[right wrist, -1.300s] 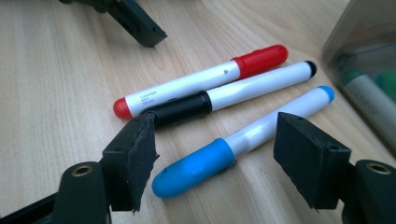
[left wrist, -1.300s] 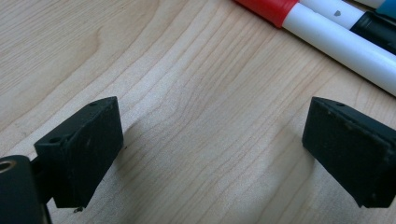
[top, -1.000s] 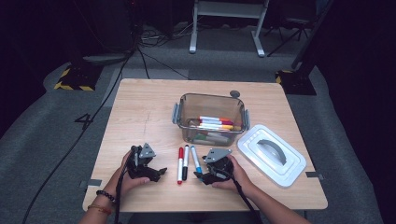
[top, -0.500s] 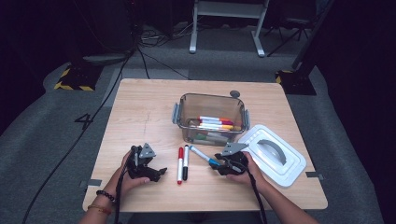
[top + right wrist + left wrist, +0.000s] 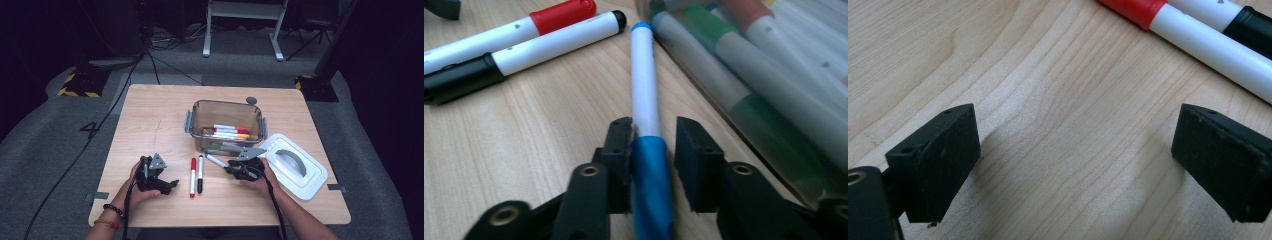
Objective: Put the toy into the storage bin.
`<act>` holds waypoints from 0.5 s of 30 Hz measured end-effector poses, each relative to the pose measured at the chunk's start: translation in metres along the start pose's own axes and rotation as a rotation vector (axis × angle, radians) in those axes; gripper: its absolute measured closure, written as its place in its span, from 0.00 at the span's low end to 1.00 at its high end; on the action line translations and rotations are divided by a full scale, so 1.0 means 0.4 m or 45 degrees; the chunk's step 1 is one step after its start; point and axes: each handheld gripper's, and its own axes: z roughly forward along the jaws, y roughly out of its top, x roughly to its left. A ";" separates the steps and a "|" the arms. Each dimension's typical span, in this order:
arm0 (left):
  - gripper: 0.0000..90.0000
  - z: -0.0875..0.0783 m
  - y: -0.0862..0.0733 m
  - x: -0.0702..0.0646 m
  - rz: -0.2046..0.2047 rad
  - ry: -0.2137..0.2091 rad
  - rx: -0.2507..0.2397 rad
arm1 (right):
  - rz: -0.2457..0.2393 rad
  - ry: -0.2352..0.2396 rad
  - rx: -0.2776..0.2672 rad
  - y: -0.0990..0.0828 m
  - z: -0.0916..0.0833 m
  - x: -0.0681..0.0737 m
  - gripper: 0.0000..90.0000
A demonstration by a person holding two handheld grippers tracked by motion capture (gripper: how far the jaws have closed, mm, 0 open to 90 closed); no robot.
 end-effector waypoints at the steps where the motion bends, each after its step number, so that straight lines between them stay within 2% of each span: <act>1: 0.06 0.000 0.000 0.000 0.000 0.001 0.000 | 0.005 -0.005 -0.003 0.000 0.000 -0.002 0.81; 8: 0.06 0.000 0.000 0.001 0.001 0.000 -0.001 | -0.003 -0.016 0.005 -0.001 -0.004 -0.005 0.82; 15: 0.06 0.002 0.001 0.001 -0.005 -0.003 -0.005 | -0.011 0.011 -0.018 -0.007 -0.027 -0.018 0.83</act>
